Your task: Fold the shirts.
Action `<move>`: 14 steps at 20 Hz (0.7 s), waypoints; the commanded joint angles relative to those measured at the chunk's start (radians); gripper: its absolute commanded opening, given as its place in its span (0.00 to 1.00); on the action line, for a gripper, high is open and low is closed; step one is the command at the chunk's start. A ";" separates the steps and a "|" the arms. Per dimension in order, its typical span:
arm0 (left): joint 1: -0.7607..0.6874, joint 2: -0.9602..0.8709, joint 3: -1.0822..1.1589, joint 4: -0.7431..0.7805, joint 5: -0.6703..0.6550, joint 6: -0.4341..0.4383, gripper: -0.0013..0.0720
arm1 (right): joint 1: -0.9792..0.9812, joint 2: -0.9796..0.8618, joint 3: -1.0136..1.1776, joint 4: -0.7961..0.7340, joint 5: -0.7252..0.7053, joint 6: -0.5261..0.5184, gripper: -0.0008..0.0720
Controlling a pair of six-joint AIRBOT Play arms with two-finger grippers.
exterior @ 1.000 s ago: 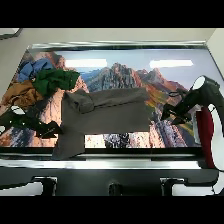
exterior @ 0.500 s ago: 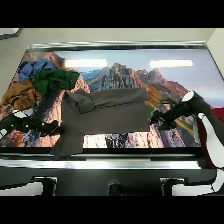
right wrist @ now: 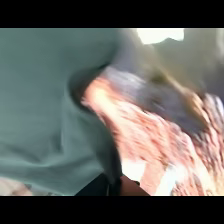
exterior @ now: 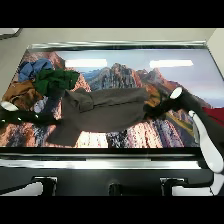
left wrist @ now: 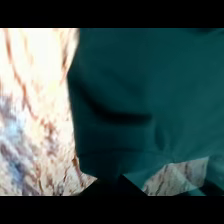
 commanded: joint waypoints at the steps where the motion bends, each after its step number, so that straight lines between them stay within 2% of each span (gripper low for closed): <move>1: 0.000 0.176 0.327 0.027 -0.035 -0.075 0.06 | 0.005 0.197 0.249 -0.149 -0.083 -0.047 0.07; 2: -0.004 0.245 0.470 0.027 -0.022 -0.096 0.06 | 0.005 0.280 0.354 -0.209 -0.143 -0.068 0.07; 4: -0.003 0.366 0.762 0.040 0.089 -0.102 0.06 | 0.005 0.450 0.548 -0.348 -0.306 -0.070 0.07; 6: -0.004 0.452 0.962 0.095 0.204 -0.178 0.06 | 0.005 0.594 0.672 -0.452 -0.370 -0.021 0.07; 8: -0.004 0.523 1.035 0.110 0.214 -0.243 0.06 | 0.005 0.708 0.698 -0.495 -0.318 0.084 0.07; 14: -0.004 0.569 1.035 0.111 0.232 -0.251 0.06 | 0.005 0.809 0.698 -0.518 -0.170 0.092 0.07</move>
